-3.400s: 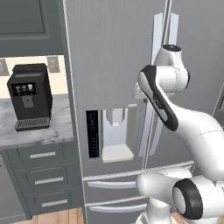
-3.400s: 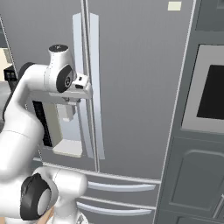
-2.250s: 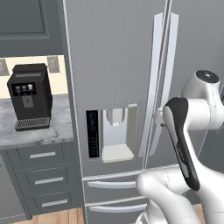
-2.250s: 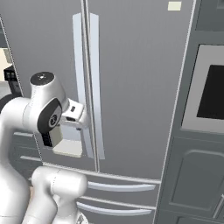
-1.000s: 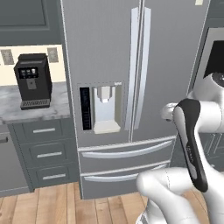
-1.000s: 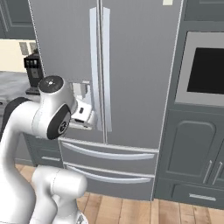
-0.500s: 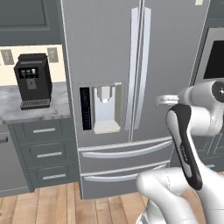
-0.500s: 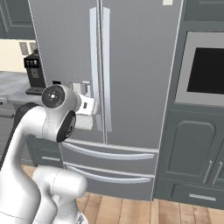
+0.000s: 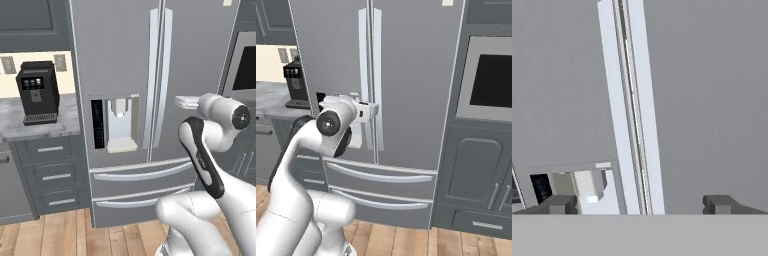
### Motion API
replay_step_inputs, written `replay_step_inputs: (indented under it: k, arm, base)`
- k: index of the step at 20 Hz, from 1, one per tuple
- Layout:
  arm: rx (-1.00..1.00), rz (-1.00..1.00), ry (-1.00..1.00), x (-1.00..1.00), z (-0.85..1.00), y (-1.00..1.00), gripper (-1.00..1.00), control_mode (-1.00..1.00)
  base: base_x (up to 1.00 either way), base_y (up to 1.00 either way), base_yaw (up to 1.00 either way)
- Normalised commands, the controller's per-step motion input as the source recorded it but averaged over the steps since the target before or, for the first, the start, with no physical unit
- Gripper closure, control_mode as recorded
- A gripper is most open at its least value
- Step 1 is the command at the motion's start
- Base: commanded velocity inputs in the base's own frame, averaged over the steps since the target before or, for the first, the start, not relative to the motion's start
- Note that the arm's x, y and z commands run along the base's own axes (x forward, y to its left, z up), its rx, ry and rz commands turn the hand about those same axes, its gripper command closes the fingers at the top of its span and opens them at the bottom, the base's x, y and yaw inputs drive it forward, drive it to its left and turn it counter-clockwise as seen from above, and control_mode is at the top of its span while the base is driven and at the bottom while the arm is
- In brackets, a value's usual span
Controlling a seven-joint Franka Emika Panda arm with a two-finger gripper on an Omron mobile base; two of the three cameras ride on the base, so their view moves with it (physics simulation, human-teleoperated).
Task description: Take the donuts from the fridge and place them on the empty tray on the dining counter.
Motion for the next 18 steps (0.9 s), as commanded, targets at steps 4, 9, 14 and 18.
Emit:
replay_step_inputs:
  k: [4, 9, 14, 18]
  arm:
    - [0.00, -0.01, -0.14, 0.29, 0.17, -0.61, -1.00, -1.00]
    - [0.00, 0.00, 0.11, 0.51, 0.05, -0.03, -1.00, -1.00]
    - [0.00, 0.00, 0.26, 0.69, 0.00, 0.19, -1.00, -1.00]
    - [0.00, 0.00, 0.06, 0.60, 0.00, 0.08, -1.00, -1.00]
  base:
    - [0.00, 0.00, 0.00]
    - [0.00, 0.00, 0.00]
    - [0.00, 0.00, 0.00]
    - [0.00, 0.00, 0.00]
